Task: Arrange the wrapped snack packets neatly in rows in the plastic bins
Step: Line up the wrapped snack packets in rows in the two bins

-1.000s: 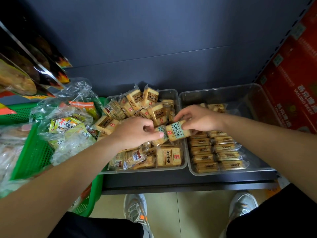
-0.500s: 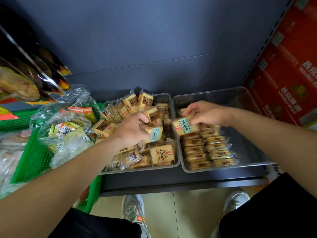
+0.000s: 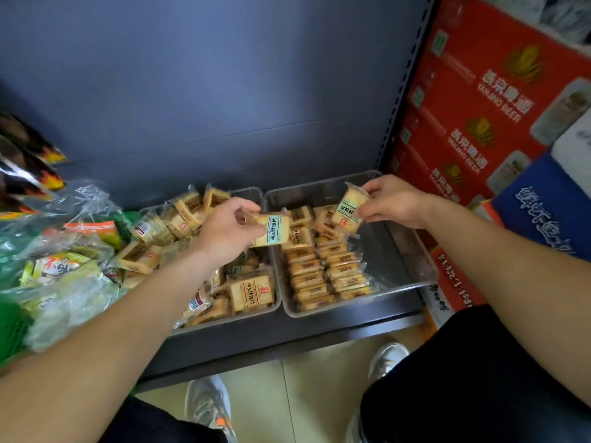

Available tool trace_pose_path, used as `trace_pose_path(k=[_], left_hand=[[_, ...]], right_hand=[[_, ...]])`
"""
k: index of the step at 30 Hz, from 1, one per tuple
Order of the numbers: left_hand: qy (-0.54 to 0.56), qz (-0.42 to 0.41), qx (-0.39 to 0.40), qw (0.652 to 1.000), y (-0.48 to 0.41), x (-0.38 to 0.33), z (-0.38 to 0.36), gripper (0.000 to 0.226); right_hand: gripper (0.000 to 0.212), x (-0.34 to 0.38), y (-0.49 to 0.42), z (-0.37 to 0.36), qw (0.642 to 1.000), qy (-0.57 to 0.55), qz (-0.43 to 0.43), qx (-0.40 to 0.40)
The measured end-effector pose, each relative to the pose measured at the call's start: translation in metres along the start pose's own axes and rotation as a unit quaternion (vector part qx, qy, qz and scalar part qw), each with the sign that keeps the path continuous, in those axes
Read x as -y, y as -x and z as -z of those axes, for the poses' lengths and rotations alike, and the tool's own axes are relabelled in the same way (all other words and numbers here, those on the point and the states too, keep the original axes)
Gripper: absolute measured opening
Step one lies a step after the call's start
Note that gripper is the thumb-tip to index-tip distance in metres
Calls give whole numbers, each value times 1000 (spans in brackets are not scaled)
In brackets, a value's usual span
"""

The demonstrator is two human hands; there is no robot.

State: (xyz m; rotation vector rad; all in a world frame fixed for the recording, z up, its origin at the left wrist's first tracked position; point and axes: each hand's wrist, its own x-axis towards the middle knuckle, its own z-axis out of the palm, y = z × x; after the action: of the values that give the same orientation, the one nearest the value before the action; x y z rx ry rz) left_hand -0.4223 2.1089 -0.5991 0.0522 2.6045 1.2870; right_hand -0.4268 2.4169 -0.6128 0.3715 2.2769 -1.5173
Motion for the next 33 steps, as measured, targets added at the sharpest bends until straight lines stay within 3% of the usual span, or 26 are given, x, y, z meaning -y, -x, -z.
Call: trace_pose_path(k=[4, 9, 14, 18, 24, 27, 33], left_hand=[[33, 5, 36, 999, -23, 4, -18, 35], [24, -14, 53, 998, -47, 6, -36, 34], [9, -19, 75, 997, -60, 9, -42, 40], [-4, -28, 83, 996, -65, 15, -41, 39], [-13, -22, 81, 996, -68, 23, -38, 38], [-27, -29, 79, 996, -71, 25, -39, 37], [-13, -20, 63, 998, -80, 26, -37, 37]], right_hand=[[41, -11, -10, 14, 999, 32, -15, -32], [12, -13, -28, 17, 998, -26, -44, -40], [32, -14, -40, 13, 993, -68, -93, 14], [43, -15, -47, 8, 997, -28, -64, 27], [34, -21, -55, 18, 983, 167, -36, -72], [34, -29, -64, 22, 943, 325, -8, -72], [27, -48, -98, 7, 856, 515, 22, -39]])
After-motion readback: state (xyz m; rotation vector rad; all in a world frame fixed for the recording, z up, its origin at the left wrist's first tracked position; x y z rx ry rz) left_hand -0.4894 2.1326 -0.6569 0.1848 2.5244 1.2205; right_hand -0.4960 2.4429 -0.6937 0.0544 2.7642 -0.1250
